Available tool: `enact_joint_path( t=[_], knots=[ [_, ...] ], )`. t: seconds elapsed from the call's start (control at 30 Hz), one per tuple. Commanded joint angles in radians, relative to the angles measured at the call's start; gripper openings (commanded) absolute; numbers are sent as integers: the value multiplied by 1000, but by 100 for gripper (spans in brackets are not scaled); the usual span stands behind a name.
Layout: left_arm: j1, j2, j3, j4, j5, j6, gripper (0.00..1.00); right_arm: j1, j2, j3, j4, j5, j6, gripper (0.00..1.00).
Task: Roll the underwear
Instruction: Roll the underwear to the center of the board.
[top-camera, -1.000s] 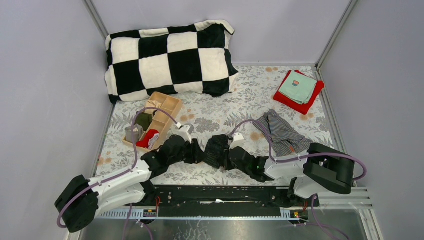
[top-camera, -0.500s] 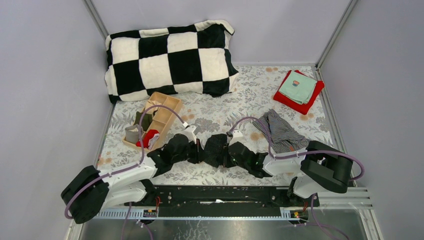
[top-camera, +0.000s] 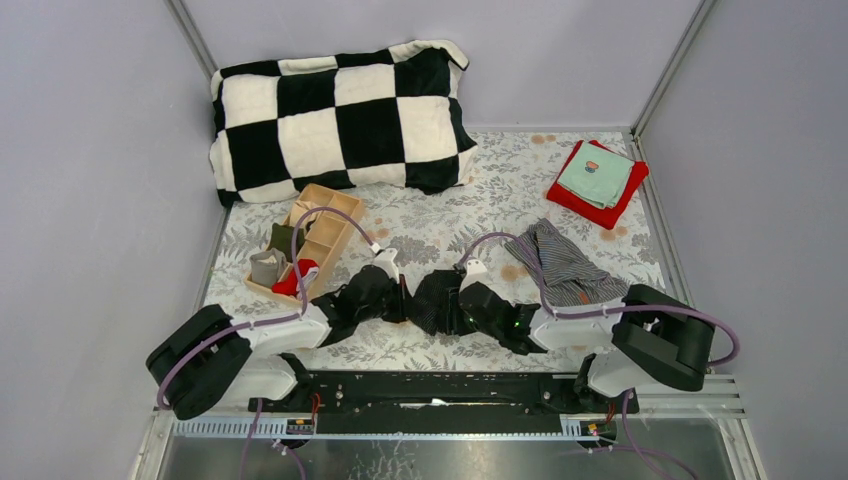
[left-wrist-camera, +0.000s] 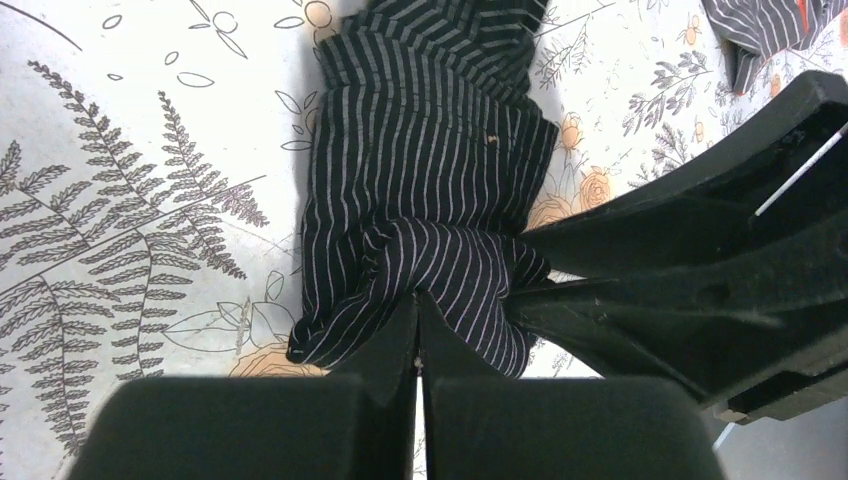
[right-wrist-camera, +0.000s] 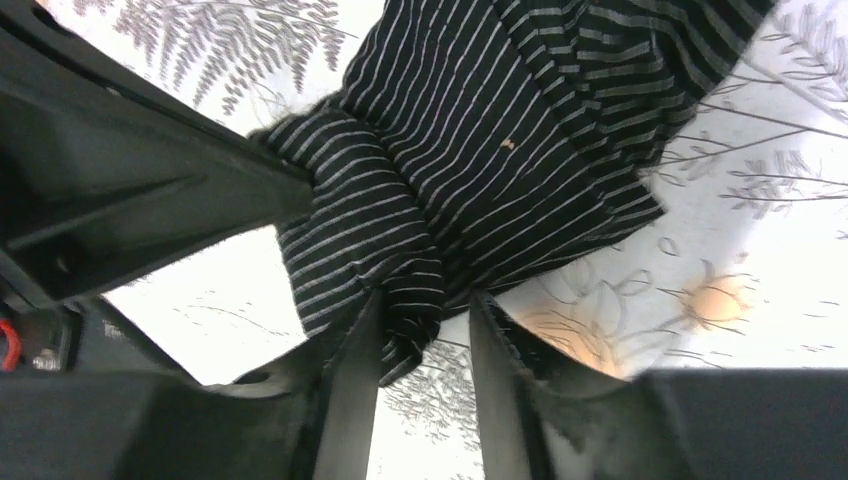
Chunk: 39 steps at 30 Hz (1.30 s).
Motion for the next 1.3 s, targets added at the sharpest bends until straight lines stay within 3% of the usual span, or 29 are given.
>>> enact_joint_path(
  t=[0.0,0.1,0.27,0.33,0.53,0.63,0.9,1.27],
  knots=[
    [0,39,-9,-37,-57,2,0,-4,-82,-9,-214,37,-78,52],
    [0,45,-6,-40,-53,8,0,-5,-194,-33,-198,96,-167,64],
    [-1,61,4,-52,-49,23,0,-5,-326,-78,-73,110,-530,68],
    [0,67,7,-51,-46,26,0,-4,-339,-65,-68,62,-733,68],
    [-1,81,14,-42,-32,33,0,15,-347,56,-349,-228,-1299,69],
    [-1,88,17,-39,-25,34,0,36,-364,35,-322,-272,-1542,70],
    [-1,94,23,-45,-14,44,0,85,-243,66,-381,-278,-1860,72],
    [-1,97,26,-45,2,44,0,106,-151,41,-198,-265,-2040,73]
  ],
)
